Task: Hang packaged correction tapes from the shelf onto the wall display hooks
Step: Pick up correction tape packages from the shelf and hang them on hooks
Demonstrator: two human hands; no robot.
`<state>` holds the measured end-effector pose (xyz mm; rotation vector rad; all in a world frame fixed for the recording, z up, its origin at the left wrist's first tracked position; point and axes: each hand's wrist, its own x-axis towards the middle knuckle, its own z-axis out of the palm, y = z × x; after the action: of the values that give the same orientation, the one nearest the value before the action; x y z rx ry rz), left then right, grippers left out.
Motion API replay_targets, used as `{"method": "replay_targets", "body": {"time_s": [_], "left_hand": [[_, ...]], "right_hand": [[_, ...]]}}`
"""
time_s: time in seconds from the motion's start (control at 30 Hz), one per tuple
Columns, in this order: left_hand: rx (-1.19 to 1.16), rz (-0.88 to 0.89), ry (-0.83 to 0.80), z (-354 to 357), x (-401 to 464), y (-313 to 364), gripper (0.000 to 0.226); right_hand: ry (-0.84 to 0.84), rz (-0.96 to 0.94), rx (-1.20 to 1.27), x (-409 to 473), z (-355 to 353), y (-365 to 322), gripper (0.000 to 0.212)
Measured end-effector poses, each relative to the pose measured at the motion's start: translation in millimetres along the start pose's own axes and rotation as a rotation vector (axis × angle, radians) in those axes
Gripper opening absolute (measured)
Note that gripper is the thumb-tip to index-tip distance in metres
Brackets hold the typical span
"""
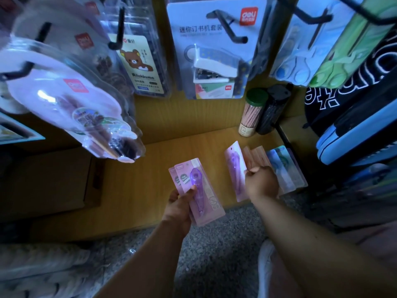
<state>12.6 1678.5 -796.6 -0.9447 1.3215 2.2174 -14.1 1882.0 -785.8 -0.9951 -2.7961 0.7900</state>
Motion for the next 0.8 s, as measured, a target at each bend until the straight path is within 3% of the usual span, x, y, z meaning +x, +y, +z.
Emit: {"method": "replay_targets", "body": {"time_s": [0.17, 0.4, 0.6, 0.73, 0.8], "left_hand": [[0.015, 0.037, 0.050, -2, -10, 6, 0.034], [0.041, 0.100, 0.082, -2, -36, 15, 0.045], [0.004, 0.128, -0.013, 4, -62, 19, 0.046], [-0.053, 0.154, -0.099, 14, -81, 23, 0.045], [-0.059, 0.152, -0.112, 18, -90, 26, 0.046]], "right_hand": [[-0.057, -0.026, 0.237, -12, -16, -24, 0.024], [-0.257, 0.012, 0.569, -22, -46, -44, 0.024], [-0.465, -0.046, 0.615, -51, -66, -44, 0.024], [-0.518, -0.092, 0.622, -69, -77, -43, 0.011], [-0.527, -0.102, 0.634, -73, -85, -43, 0.016]]}}
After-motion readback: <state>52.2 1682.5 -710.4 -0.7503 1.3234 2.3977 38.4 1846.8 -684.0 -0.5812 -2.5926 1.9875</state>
